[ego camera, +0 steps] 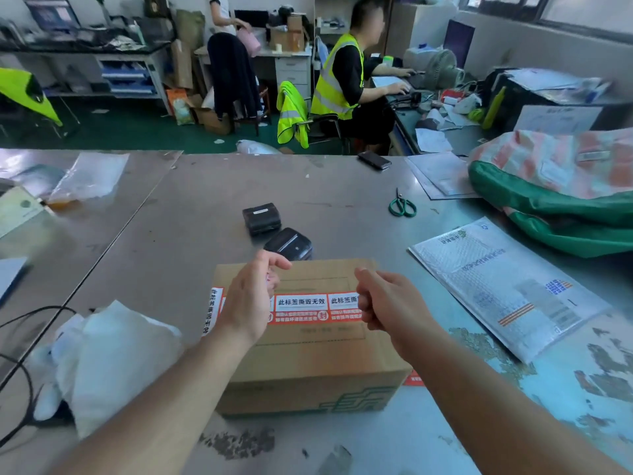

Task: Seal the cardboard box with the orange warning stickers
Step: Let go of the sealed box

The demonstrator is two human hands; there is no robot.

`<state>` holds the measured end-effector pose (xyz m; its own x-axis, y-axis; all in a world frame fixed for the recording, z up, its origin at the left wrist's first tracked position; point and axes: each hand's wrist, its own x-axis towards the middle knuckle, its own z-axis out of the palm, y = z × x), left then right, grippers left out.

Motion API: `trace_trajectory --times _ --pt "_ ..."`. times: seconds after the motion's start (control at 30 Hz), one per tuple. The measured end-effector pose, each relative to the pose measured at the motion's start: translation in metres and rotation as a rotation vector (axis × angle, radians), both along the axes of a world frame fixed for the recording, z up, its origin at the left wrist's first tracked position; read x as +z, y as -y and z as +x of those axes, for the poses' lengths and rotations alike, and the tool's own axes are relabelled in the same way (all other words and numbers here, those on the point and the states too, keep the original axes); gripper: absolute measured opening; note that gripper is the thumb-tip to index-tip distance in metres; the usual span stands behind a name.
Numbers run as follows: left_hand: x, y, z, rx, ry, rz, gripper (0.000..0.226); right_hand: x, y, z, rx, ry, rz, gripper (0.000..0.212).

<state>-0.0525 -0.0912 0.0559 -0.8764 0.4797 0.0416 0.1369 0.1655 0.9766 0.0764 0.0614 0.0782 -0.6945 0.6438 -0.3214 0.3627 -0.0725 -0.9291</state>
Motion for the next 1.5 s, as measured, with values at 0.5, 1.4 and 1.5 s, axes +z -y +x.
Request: trace_trajectory --times 0.5,1.4,1.5 --pt "-0.015 0.290 0.041 0.624 0.396 0.575 0.035 -0.013 0.251 -0.101 0.736 0.027 -0.192 0.033" --pt "-0.204 0.582 0.113 1.689 1.146 0.420 0.018 -0.161 0.520 -0.145 1.106 0.635 -0.123 0.028" --pt "-0.204 0.584 0.101 1.674 1.115 0.385 0.024 -0.166 0.524 -0.156 1.054 0.609 -0.145 0.029"
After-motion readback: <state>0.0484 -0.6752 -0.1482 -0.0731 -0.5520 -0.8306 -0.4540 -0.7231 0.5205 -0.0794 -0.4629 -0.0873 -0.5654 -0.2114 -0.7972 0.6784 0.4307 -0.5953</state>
